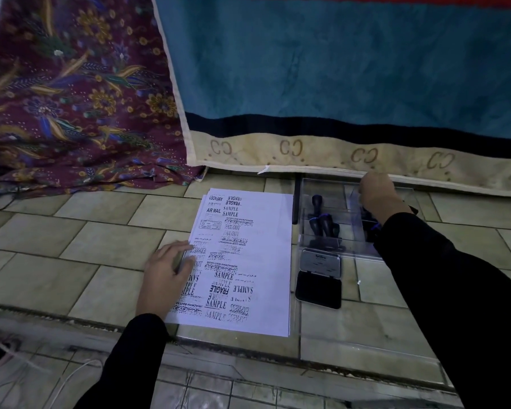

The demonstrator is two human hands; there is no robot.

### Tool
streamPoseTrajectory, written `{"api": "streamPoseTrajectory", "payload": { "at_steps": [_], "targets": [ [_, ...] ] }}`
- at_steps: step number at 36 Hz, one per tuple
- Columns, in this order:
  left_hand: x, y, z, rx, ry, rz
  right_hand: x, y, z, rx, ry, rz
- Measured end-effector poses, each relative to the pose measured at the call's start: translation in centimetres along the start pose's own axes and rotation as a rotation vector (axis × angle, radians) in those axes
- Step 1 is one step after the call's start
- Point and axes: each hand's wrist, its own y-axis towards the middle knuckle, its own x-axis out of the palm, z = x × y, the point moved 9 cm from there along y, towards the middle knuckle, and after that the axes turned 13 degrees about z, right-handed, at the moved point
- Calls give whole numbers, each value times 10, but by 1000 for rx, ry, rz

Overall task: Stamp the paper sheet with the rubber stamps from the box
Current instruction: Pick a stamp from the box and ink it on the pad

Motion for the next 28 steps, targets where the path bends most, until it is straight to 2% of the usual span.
{"api": "streamPoseTrajectory", "payload": {
  "at_steps": [7,12,20,23,28],
  "targets": [
    [0,0,-1,-1,-1,-6,10,-8,4,-20,-58,-80],
    [0,0,-1,3,-8,0,7,-6,7,7,-47,-46],
    [0,0,-1,-5,-8,-7,-15,2,9,22,119,8],
    [1,-1,-3,-7,1,-15,-43,-5,13,52,282,120],
    [2,0,-3,-5,7,-25,-107,-54,7,25,495,455]
  ]
}}
